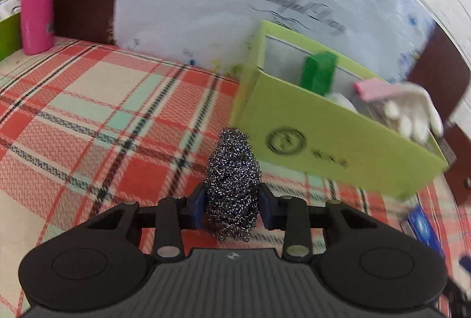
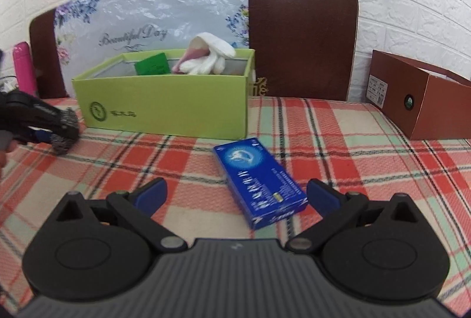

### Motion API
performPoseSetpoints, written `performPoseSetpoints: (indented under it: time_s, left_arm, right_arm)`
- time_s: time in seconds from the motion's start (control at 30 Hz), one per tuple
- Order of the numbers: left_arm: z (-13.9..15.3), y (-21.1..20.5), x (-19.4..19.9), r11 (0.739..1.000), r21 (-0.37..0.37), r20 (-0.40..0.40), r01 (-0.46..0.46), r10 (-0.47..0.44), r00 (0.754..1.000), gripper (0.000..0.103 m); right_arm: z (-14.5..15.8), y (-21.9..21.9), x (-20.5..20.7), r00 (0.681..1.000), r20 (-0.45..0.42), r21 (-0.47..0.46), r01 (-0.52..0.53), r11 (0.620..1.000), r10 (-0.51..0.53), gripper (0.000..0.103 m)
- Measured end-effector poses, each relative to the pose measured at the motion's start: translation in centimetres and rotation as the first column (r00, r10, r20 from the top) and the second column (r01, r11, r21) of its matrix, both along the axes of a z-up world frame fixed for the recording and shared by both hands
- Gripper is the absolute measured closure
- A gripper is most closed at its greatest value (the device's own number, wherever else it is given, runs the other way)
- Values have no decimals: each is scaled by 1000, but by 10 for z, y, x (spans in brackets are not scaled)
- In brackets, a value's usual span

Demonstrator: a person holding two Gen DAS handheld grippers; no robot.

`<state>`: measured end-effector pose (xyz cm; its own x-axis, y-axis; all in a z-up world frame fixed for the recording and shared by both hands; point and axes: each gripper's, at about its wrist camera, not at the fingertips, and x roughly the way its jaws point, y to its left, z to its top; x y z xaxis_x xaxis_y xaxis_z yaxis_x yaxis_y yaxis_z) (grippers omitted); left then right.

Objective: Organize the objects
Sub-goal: 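Grasp the steel wool scrubber with the left tool while the right tool grasps the blue medicine box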

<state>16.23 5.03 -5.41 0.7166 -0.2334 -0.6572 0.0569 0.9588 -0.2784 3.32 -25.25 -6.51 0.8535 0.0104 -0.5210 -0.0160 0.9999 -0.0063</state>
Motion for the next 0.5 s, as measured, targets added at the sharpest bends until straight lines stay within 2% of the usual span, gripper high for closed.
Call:
performPoseSetpoints:
  time_s: [0.13, 0.23, 0.27, 0.3, 0.33, 0.4, 0.5]
  left_arm:
    - [2, -21, -33, 992, -19, 1, 128, -128, 992, 65]
    - [3, -44, -56, 974, 10, 5, 227, -227, 974, 65]
    - [4, -50, -62, 968, 13, 6, 249, -249, 968, 65]
    - [4, -56, -69, 963, 12, 6, 270, -270, 963, 65]
    - [3, -61, -73, 959, 12, 3, 284, -284, 959, 65]
    - [2, -70, -80, 955, 25, -9, 295, -294, 956, 65]
    - [0, -78, -86, 953, 59, -18, 299, -298, 954, 64]
  right_arm:
    - [-15, -5, 30, 999, -47, -69, -17, 997, 13, 8]
    - [-27, -8, 49, 996, -93, -97, -14, 995, 5, 11]
    - [-29, -10, 51, 994, -105, -82, -14, 997, 5, 16]
    - [-29, -13, 50, 994, -109, -53, -19, 998, 13, 32]
    - [-27, -13, 47, 993, -113, -30, -22, 999, 19, 37]
    - [-24, -7, 38, 991, -127, -19, -32, 999, 30, 44]
    - [-22, 8, 19, 989, -149, -12, -18, 1000, 16, 48]
